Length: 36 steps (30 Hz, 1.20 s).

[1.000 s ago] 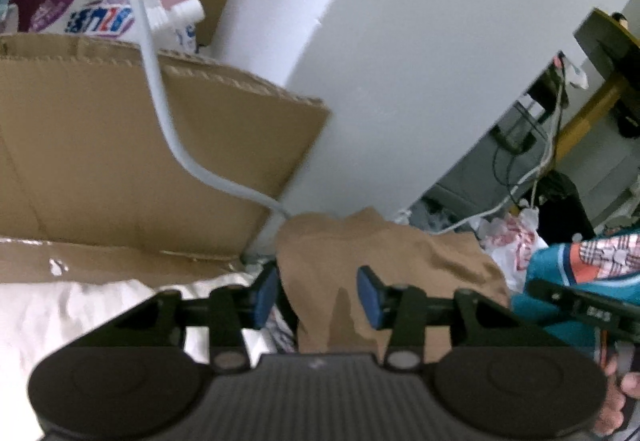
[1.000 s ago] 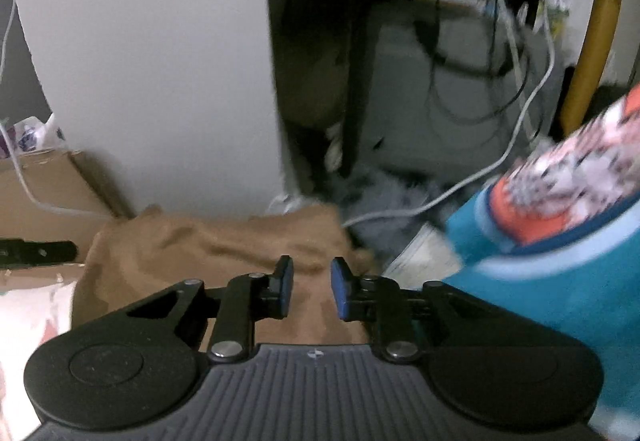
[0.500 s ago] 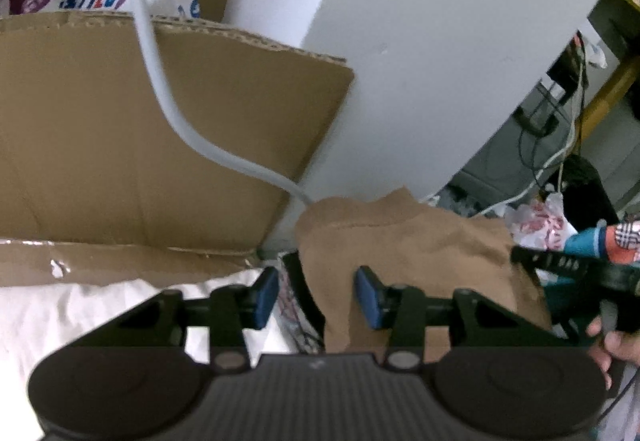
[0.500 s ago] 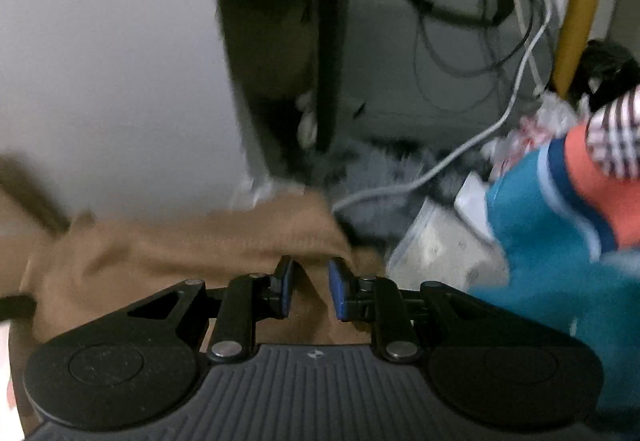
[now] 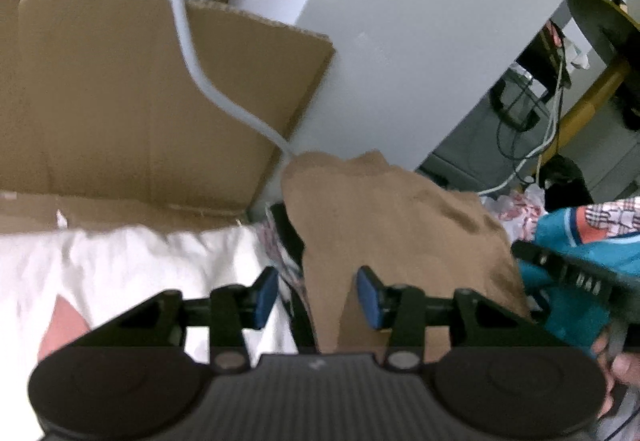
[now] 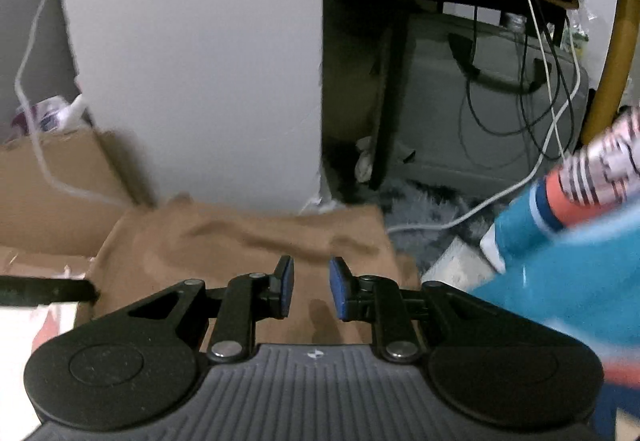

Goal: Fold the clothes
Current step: 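Lower the brown shirt onto the duvet beside the teal blanket with both tools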

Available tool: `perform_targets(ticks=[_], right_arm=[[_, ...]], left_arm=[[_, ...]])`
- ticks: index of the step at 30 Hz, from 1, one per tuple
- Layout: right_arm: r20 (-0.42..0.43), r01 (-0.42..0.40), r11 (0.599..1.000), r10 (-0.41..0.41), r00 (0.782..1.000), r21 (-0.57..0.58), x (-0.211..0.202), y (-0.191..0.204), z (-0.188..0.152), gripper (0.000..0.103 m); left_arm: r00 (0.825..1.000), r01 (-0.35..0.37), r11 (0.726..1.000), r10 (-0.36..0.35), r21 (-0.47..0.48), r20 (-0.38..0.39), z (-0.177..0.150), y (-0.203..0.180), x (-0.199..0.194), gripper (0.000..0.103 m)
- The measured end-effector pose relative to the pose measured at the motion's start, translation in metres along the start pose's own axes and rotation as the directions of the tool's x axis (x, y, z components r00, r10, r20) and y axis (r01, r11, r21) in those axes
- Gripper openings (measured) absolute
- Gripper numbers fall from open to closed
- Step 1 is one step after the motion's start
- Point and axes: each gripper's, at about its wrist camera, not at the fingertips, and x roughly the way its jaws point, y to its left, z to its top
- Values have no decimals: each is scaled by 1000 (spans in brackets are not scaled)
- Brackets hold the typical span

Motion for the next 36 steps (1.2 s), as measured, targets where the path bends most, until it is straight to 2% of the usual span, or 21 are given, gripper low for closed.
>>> perform_targets(ticks=[4,5,7,10,16,20,25,29,35,36], right_arm=[[4,-3,1000,3,1000,-24,-23,-5,-32,26],[3,-1,1000,1,1000,-30,-28,-7,-42,27],[-1,6,999,-6,1000,-32,-36,-10,-63,27],[-23,18,1000,-18,1000,-12,-41,-17,-95,27],[-23,94,995,-95,995,-36,-57,-23,-144,27],[-20,109,994,-110,994,-17,-64,-34,-159,27],[-40,116,993,-116,992,7,-68,-43,-175,27],[-55,116,993,-114,992,29,-72,-48,-185,27],[-36,89,994,-86,996,70,-83,-49,-187,29],[-31,80,994,-78,996,73,-85,-48,-187,30]], left_arm=[[999,34,999,-35,-28,-20,-17,1,-11,46],[999,43,998,-44,-42,-28,-22,-5,-4,46],[997,51,997,-54,-51,-51,-34,2,-22,46],[996,36,999,-36,-9,-76,-51,-3,-23,46],[991,64,997,-69,-46,-111,-88,0,-23,47],[977,107,989,-123,-102,-174,-109,2,-17,47],[966,151,988,-156,-44,-204,-124,-13,-17,47],[965,157,987,-160,-31,-209,-132,-15,-15,47],[950,189,981,-194,-43,-246,-143,-9,-17,42],[948,193,981,-196,-37,-252,-146,-8,-18,38]])
